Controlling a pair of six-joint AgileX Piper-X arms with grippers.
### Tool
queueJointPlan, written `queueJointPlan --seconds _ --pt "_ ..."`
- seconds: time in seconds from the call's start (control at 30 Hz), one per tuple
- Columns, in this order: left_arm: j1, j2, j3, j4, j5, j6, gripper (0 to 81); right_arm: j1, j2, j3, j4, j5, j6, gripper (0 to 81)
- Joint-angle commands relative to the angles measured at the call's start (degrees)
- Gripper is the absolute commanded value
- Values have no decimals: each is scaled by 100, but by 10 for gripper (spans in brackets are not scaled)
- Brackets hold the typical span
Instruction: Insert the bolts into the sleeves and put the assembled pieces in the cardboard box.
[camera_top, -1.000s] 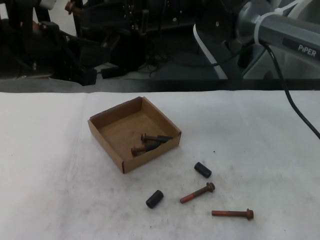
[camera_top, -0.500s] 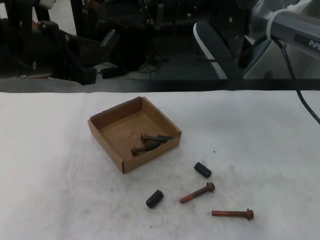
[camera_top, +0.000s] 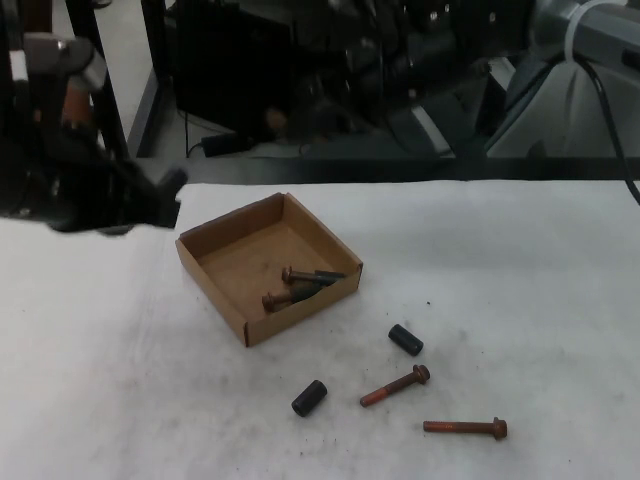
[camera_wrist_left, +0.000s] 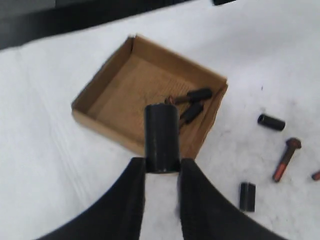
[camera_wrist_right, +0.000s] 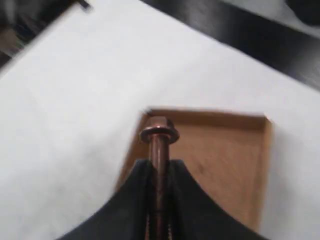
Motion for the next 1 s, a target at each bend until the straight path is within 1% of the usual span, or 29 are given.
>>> queueJointPlan --seconds 0.0,0.07,0.17,0.23,0.37,0.5,0.67,0.87,0.97 --pt "-43 -76 -33 424 -306 -151 8 -25 -167 -52 397 456 -241 2" --pt "-51 -76 -33 750 -500 -344 8 -25 -189 -52 690 1042 -242 2" --pt "-51 -63 -33 1100 -616 -583 8 -25 -208 -52 1105 1815 -242 2" --pt "-51 -28 -33 1341 -723 -582 8 -29 -208 -52 1400 2102 -242 2" --pt "-51 104 161 1592 -713 -795 8 -39 -208 48 1968 2511 -242 2" --pt "-51 193 712 1464 -713 -924 8 -39 -208 460 2248 2580 -242 2" --pt "-51 197 1412 729 -713 -984 8 -39 -208 1156 2213 2580 -242 2" --pt "-51 197 1637 564 -671 -1096 8 -39 -208 1761 1880 2554 -242 2" --pt "-51 222 1652 552 -671 -1096 8 -39 -208 1934 1719 2406 -242 2"
